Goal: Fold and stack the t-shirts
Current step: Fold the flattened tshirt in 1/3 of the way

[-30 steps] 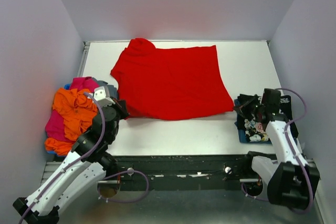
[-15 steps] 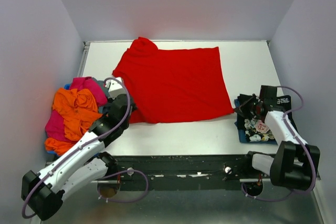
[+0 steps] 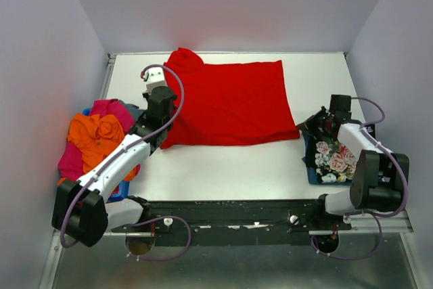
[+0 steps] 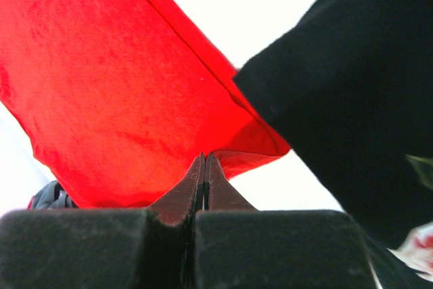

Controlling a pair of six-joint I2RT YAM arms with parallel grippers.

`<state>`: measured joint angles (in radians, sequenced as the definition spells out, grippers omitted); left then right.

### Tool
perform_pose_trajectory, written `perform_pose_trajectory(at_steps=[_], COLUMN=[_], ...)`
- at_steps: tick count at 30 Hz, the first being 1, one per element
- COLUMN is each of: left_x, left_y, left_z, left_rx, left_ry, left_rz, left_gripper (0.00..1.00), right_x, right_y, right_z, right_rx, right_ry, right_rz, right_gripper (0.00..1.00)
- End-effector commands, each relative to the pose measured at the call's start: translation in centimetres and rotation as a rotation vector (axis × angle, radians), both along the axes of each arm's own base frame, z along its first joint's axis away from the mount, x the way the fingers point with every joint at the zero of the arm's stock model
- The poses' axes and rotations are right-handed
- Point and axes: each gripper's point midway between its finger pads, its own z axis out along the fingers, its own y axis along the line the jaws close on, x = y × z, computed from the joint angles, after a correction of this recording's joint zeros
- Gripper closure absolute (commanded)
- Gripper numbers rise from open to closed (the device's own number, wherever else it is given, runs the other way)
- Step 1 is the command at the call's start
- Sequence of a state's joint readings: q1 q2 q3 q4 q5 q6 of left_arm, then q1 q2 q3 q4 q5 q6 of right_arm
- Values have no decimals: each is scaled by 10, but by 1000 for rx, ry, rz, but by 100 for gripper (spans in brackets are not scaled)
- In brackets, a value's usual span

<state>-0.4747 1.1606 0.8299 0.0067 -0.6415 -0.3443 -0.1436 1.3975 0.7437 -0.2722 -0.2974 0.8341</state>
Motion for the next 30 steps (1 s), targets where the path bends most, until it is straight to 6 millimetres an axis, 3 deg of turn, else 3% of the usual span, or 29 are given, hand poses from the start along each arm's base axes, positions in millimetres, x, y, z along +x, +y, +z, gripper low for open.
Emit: perform_pose_trajectory(at_steps=[1, 7, 14, 30], left_x=[30, 54, 77, 107], left_y=[-2, 3, 6, 21], left_z=[19, 30, 28, 41], left_rx=[10, 21, 43, 55], left_ry=[-57, -88, -92, -112], left_rz=[-43, -45, -38, -18], left_gripper=[100, 100, 100, 100], right_x=[32, 55, 74, 112], right_y=[4, 0, 3, 12], right_z=[16, 20, 17, 11], right_rx=[18, 25, 42, 62], right_ry=[-48, -39, -27, -14], right_rz=[-17, -39, -42, -32], right_gripper=[99, 99, 99, 99])
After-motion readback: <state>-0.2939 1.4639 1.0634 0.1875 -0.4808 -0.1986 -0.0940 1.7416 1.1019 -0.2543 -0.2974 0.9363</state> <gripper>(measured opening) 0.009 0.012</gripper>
